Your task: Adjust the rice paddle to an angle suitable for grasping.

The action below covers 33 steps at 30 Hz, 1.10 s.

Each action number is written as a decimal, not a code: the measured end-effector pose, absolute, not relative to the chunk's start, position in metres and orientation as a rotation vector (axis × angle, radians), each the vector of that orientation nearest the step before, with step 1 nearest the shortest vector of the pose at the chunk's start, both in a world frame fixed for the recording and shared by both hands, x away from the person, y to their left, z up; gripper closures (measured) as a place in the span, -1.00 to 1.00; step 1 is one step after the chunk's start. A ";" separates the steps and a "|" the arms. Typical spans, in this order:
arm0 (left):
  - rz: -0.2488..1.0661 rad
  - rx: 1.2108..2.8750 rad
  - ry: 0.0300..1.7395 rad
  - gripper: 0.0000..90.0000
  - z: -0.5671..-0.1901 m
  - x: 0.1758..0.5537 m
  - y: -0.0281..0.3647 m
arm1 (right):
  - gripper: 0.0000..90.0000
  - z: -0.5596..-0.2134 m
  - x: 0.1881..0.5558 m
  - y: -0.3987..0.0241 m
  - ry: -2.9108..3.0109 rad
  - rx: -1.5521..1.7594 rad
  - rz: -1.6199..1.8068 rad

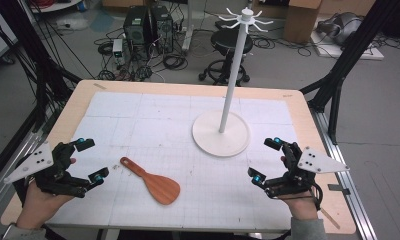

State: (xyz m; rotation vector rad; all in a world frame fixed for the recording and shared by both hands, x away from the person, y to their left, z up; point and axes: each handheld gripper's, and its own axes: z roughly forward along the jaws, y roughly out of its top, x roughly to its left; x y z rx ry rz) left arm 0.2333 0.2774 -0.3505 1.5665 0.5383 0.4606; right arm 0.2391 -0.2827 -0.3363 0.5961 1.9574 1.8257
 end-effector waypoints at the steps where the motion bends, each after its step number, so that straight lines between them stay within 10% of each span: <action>1: 0.459 1.566 0.538 -0.95 -0.351 0.234 0.278 | -0.96 -0.336 0.240 -0.283 1.956 0.593 1.823; 17: 0.462 1.576 0.550 -0.90 -0.359 0.236 0.275 | -0.96 -0.340 0.241 -0.285 1.964 0.629 1.825; 33: 0.501 1.632 0.541 0.67 -0.371 0.233 0.272 | -0.96 -0.343 0.243 -0.278 2.010 0.627 1.807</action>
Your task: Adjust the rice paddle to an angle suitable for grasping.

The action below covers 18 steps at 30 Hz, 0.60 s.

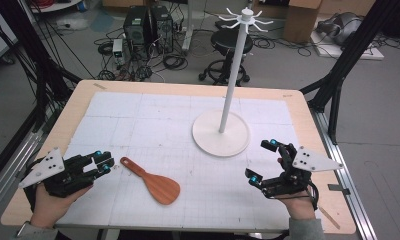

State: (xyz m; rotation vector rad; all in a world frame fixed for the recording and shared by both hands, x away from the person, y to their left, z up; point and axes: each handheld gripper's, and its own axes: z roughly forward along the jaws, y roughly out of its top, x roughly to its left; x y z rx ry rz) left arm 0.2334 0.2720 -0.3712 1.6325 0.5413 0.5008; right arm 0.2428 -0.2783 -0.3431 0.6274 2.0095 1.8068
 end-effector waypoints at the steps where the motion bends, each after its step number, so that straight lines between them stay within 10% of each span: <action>1: 0.508 1.648 0.555 0.79 -0.373 0.233 0.272 | -0.96 -0.343 0.243 -0.277 2.015 0.627 1.804; 18: 0.487 1.740 0.596 0.99 -0.390 0.240 0.264 | -0.96 -0.346 0.244 -0.268 2.079 0.597 1.789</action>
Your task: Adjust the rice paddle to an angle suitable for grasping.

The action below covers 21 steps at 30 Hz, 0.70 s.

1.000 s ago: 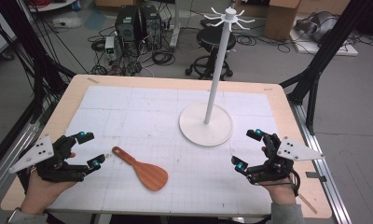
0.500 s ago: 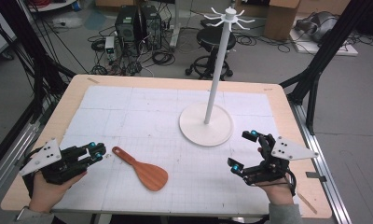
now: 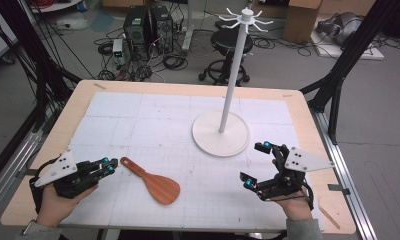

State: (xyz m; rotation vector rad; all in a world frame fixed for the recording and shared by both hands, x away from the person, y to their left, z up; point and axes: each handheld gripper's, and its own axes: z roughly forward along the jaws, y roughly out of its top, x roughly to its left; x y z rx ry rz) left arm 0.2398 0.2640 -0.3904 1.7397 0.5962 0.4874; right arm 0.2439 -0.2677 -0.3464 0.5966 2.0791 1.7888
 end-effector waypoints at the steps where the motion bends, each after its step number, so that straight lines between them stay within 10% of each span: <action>1: 0.505 1.751 0.604 0.99 -0.394 0.241 0.263 | -0.96 -0.348 0.244 -0.267 2.091 0.593 1.782; 21: 0.419 1.918 0.718 0.99 -0.426 0.258 0.255 | -0.96 -0.355 0.243 -0.267 2.123 0.611 1.753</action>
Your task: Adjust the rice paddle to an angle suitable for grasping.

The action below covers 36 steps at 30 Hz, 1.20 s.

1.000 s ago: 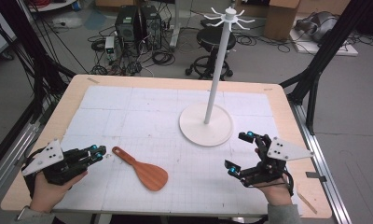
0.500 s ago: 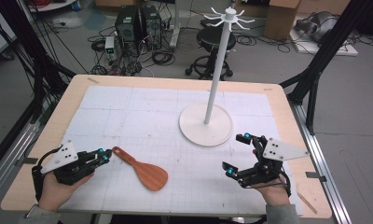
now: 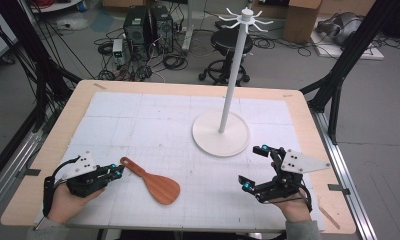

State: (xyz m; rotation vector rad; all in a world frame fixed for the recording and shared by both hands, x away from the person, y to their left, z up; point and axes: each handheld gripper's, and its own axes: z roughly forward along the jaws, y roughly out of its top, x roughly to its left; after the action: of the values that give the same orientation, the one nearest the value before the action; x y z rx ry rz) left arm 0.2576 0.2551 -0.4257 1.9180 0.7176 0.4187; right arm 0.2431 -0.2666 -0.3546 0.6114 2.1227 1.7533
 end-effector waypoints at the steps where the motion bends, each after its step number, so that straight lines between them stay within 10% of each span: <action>1: 0.418 1.922 0.718 0.99 -0.427 0.258 0.254 | -0.96 -0.355 0.243 -0.267 2.124 0.612 1.755; 36: 0.267 2.032 0.887 0.99 -0.451 0.288 0.244 | -0.96 -0.357 0.233 -0.277 2.119 0.647 1.730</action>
State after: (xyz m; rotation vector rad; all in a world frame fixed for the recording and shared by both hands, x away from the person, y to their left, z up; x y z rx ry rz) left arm 0.2883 0.2441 -0.4508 2.0317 0.8874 0.2668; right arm 0.2327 -0.2767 -0.3568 0.6473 2.1189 1.7300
